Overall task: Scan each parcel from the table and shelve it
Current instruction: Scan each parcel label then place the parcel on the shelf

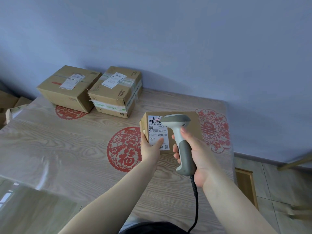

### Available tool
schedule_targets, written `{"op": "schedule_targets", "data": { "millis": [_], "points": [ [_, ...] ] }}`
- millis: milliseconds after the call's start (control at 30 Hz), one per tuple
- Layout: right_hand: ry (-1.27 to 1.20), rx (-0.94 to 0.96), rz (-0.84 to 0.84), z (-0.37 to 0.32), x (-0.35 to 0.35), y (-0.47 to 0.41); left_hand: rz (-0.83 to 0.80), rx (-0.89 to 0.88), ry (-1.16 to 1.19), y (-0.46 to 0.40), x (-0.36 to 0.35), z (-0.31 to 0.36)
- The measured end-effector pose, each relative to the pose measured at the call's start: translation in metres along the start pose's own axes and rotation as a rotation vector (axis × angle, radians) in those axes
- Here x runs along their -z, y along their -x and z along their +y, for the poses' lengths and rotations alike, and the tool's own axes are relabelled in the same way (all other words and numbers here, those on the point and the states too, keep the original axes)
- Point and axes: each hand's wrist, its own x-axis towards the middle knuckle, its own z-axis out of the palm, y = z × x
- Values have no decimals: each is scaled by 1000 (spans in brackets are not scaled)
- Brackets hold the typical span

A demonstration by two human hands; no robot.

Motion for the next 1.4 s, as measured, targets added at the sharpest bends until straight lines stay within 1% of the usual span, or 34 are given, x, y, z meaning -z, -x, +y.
{"op": "schedule_targets", "data": {
  "millis": [200,433,567,700,833,967,1200,1400],
  "points": [
    [17,4,-9,-2,3,0,9,5,-24,3,-2,4],
    [9,21,-39,-1,7,5,23,4,22,3,3,6],
    [4,43,-65,0,10,11,40,42,77,10,15,9],
    [45,50,-88,8,11,17,96,64,120,26,41,9],
    [73,26,-119,24,3,22,152,87,201,50,82,5],
    [124,3,-181,43,-19,26,235,62,224,84,132,-2],
    [226,-37,-294,81,-73,43,421,82,236,133,237,-19],
    [335,-26,-357,124,-137,67,558,100,333,180,339,-41]
  ]
}}
